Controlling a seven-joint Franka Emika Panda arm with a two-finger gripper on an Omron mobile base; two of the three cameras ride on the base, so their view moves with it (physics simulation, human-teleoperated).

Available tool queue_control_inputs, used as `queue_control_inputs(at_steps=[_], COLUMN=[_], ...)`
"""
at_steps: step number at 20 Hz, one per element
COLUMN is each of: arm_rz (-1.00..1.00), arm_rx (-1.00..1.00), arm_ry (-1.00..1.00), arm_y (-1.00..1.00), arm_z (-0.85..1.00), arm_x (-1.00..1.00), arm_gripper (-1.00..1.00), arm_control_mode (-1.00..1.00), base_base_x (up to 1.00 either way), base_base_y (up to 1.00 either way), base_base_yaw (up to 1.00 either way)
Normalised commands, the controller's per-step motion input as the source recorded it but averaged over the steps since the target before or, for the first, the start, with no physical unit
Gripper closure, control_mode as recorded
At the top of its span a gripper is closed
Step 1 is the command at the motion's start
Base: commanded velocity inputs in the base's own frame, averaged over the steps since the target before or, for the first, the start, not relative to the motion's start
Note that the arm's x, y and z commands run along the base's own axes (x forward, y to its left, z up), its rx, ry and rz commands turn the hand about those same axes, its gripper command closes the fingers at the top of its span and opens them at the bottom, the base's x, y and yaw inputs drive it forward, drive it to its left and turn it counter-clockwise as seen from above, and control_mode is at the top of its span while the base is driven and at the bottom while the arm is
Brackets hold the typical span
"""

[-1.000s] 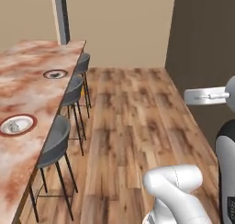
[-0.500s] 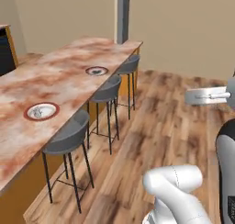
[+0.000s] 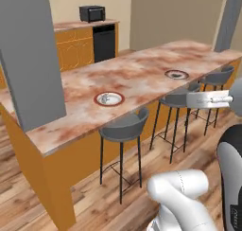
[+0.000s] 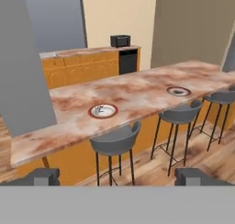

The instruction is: Transport the fish and mushroom to the fridge. Place the fish on the rack containing meat and place the mushroom on the rack containing the vegetable, ensuring meats and vegetables are on different racks.

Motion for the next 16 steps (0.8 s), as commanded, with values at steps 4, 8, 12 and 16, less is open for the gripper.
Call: queue_control_inputs(at_steps=[4, 8, 12, 16], arm_rz=[0.00, 0.00, 0.00, 0.00], arm_rx=[0.00, 0.00, 0.00, 0.00], arm_ry=[0.00, 0.00, 0.00, 0.00], arm_y=[0.00, 0.00, 0.00, 0.00], arm_z=[0.00, 0.00, 0.00, 0.00], arm_x=[0.00, 0.00, 0.00, 0.00], arm_gripper=[-1.00, -1.00, -1.00, -1.00], arm_control_mode=[1.00, 1.00, 1.00, 1.00], base_base_x=[0.47, 0.77, 0.84, 1.00], base_base_y=[-0.63, -0.46, 0.01, 0.02], base_base_yaw=[0.56, 0.30, 0.07, 0.09])
